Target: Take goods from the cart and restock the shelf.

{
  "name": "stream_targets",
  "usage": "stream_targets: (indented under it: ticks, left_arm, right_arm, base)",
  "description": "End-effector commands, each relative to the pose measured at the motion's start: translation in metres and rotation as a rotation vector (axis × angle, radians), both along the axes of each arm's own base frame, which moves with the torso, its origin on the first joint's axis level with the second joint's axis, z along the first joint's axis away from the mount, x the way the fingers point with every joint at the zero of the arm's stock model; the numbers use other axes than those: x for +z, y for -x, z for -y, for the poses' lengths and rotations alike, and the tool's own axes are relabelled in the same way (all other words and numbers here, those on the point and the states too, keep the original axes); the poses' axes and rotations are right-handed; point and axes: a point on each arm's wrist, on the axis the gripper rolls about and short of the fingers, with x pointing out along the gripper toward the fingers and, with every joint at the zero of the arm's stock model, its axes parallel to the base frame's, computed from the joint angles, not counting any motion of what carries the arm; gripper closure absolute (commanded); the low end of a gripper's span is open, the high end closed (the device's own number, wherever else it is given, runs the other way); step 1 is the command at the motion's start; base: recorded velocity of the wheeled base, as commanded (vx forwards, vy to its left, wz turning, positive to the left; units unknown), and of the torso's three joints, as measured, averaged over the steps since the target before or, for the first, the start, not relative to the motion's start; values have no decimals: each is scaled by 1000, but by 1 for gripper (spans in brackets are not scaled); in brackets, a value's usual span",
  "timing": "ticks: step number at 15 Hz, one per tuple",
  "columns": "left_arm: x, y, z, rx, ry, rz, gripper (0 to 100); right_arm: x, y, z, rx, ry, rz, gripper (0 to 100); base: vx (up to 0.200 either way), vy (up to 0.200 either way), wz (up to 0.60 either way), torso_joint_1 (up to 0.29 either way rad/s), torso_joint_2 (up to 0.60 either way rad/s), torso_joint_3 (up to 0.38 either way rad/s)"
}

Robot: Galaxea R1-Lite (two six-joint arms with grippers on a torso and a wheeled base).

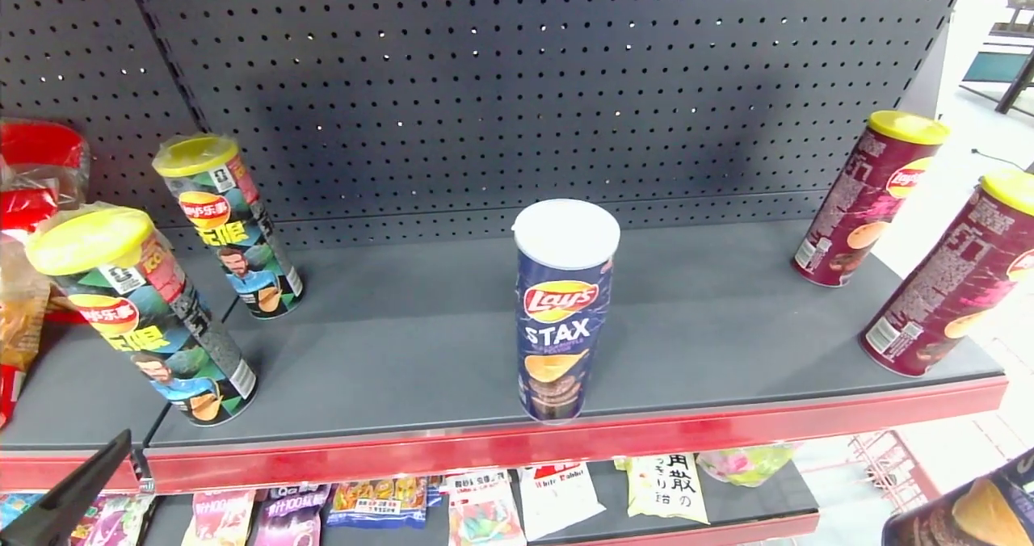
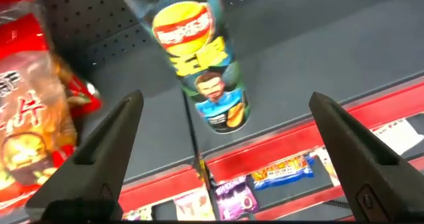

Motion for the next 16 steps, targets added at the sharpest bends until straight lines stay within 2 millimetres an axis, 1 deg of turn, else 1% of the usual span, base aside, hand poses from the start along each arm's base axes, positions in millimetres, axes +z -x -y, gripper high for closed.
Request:
stream_targets:
  ticks: [1, 3, 5, 6, 7, 8, 9, 10, 12, 13, 14, 15, 16]
  left_arm:
    - [-1, 0, 0, 0, -2, -4, 0]
    - [-3, 2, 0, -6, -1, 0, 0]
    - [-12, 6, -1, -25, -31, -11, 0]
    - [-19, 9, -1, -74, -47, -16, 0]
    - [-23, 10, 0, -124, -43, -24, 0]
    - [-24, 9, 1, -138, -45, -33, 0]
    - [-23, 7, 2, -147, -46, -46, 0]
    - [-22, 4, 3, -156, -45, -55, 0]
    - [-14, -9, 9, -264, 3, -100, 0]
    - [-12, -14, 11, -291, 13, -119, 0]
    - [-12, -17, 13, -305, 14, -137, 0]
    - [-14, -22, 19, -386, 20, -180, 0]
    - [-16, -25, 27, -507, 93, -237, 0]
  right_arm:
    - [2, -3, -1, 2, 3, -7, 100]
    - [7, -6, -2, 11, 5, -12, 100]
    - [18, -20, -7, 29, 26, -36, 100]
    - [30, -36, -13, 60, 40, -52, 100]
    - [37, -52, -20, 86, 44, -67, 100]
    - [42, -69, -28, 106, 49, -80, 100]
    - [43, -88, -37, 120, 53, -88, 100]
    - [44, -101, -43, 128, 55, -85, 100]
    - [45, -152, -65, 132, 56, -67, 100]
    - [48, -171, -73, 136, 53, -65, 100]
    - [53, -183, -79, 140, 49, -65, 100]
    - [56, -205, -88, 152, 49, -72, 100]
    - [58, -223, -96, 171, 48, -76, 100]
  base:
    - [0, 0, 0, 0, 0, 0]
    - [0, 0, 0, 0, 0, 0]
    - [0, 0, 0, 0, 0, 0]
    - [0, 0, 0, 0, 0, 0]
    - [0, 0, 0, 0, 0, 0]
    - [0, 0, 0, 0, 0, 0]
    - [0, 0, 0, 0, 0, 0]
    - [0, 0, 0, 0, 0, 0]
    - [0, 0, 0, 0, 0, 0]
    - [0, 0, 0, 0, 0, 0]
    - [0, 0, 0, 0, 0, 0]
    - [0, 0, 0, 0, 0, 0]
    - [0, 0, 0, 0, 0, 0]
